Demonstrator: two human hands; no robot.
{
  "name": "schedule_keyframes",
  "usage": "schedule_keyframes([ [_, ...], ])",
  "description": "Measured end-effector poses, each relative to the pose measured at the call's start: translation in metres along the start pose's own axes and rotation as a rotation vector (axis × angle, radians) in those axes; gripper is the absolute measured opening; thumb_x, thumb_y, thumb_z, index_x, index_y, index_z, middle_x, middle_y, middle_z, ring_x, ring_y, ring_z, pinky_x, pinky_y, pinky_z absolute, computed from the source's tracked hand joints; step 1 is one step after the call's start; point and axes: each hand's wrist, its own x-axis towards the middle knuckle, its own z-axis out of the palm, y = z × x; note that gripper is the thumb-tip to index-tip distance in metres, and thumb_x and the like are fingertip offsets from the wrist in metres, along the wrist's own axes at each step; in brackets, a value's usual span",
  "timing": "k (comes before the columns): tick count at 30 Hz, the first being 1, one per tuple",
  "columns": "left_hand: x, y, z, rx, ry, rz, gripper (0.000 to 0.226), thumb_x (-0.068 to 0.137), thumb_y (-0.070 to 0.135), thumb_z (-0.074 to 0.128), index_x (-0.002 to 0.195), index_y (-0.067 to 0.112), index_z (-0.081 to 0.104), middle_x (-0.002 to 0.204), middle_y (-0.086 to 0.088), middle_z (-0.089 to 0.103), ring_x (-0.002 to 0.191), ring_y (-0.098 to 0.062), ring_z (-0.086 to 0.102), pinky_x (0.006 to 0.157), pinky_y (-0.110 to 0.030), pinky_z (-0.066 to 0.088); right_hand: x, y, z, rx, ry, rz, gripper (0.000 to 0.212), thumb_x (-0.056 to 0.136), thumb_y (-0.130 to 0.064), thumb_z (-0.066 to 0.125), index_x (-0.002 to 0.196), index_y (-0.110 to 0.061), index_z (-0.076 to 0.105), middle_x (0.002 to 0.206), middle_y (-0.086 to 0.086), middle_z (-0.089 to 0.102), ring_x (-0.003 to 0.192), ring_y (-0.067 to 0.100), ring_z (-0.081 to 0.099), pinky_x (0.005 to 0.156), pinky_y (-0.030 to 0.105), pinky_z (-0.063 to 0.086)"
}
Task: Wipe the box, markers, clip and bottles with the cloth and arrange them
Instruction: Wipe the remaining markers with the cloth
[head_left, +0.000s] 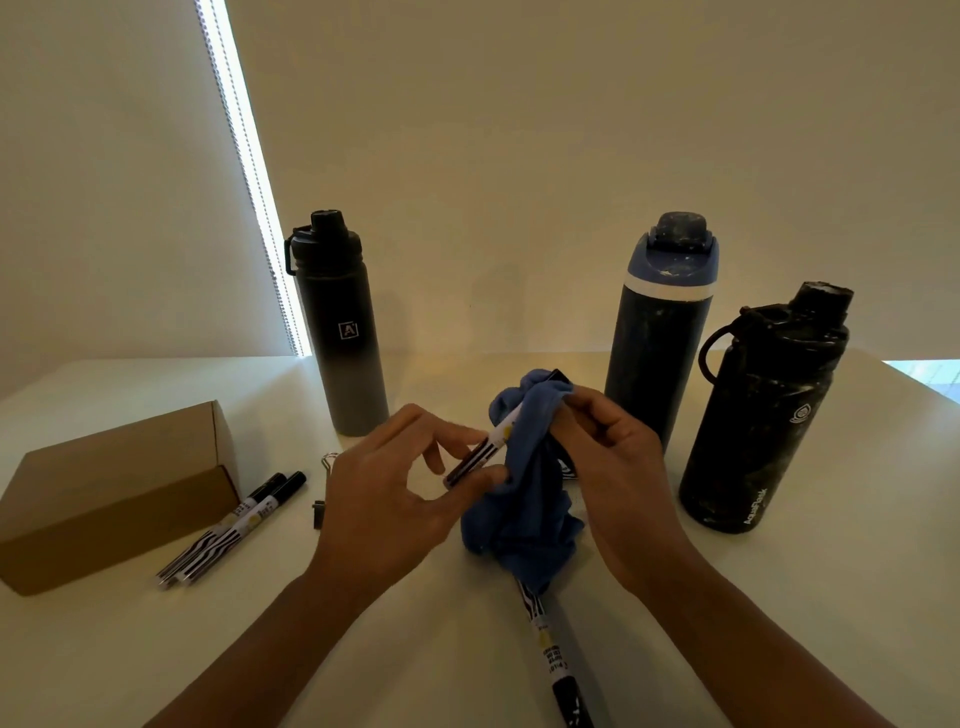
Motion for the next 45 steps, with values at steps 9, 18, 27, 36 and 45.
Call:
schedule_keyframes([
  [9,0.001,0.005,0.007,0.007,-0.483,-0.383,0.076,0.056,0.086,0.076,0.123,0.053,0.059,0.106,0.033,0.061,0.099,0.019,0.055,0.075,-0.009,0.049,0.006,-0.017,-0.01,0.26,-0.008,-0.007,0.041,0.084,-0.031,0.062,0.121,-0.014,0.067,0.114,0.01,0.073,0.111,0.025,0.071,0.093,0.038,0.058],
  [18,0.003,0.004,0.009,-0.403,-0.172,-0.532,0.009,0.08,0.018,0.087,0.089,0.018,0.084,0.08,0.007,0.079,0.075,-0.007,0.075,0.066,-0.015,0.056,0.002,-0.024,-0.006,0.303,-0.043,-0.016,0.035,0.092,-0.026,0.06,0.122,-0.01,0.068,0.117,0.01,0.074,0.112,0.025,0.07,0.094,0.035,0.058],
  [27,0.002,-0.01,-0.002,-0.265,-0.306,-0.273,0.033,0.099,0.009,0.068,0.119,0.032,0.078,0.109,0.023,0.077,0.103,0.002,0.073,0.092,-0.018,0.058,0.002,-0.021,-0.007,0.265,-0.042,0.031,0.028,0.106,-0.023,0.05,0.125,-0.019,0.07,0.119,0.008,0.073,0.115,0.027,0.07,0.099,0.048,0.056],
  [36,0.012,0.001,-0.02,-0.267,-0.002,-0.237,0.025,0.104,0.047,0.057,0.12,0.033,0.071,0.103,0.018,0.074,0.094,-0.013,0.074,0.069,-0.029,0.062,-0.009,-0.007,0.006,-0.126,-0.247,0.036,0.017,0.1,-0.029,0.058,0.101,-0.024,0.075,0.096,0.0,0.076,0.095,0.02,0.073,0.087,0.038,0.061],
  [45,0.012,-0.007,-0.021,0.03,-0.089,-0.07,0.04,0.103,0.062,0.047,0.08,0.032,0.062,0.061,0.015,0.054,0.063,-0.015,0.059,0.059,-0.011,0.042,-0.015,-0.005,0.016,-0.404,-0.313,-0.125,0.009,0.098,-0.018,0.065,0.09,-0.019,0.069,0.079,-0.003,0.07,0.074,0.013,0.069,0.07,0.023,0.058],
])
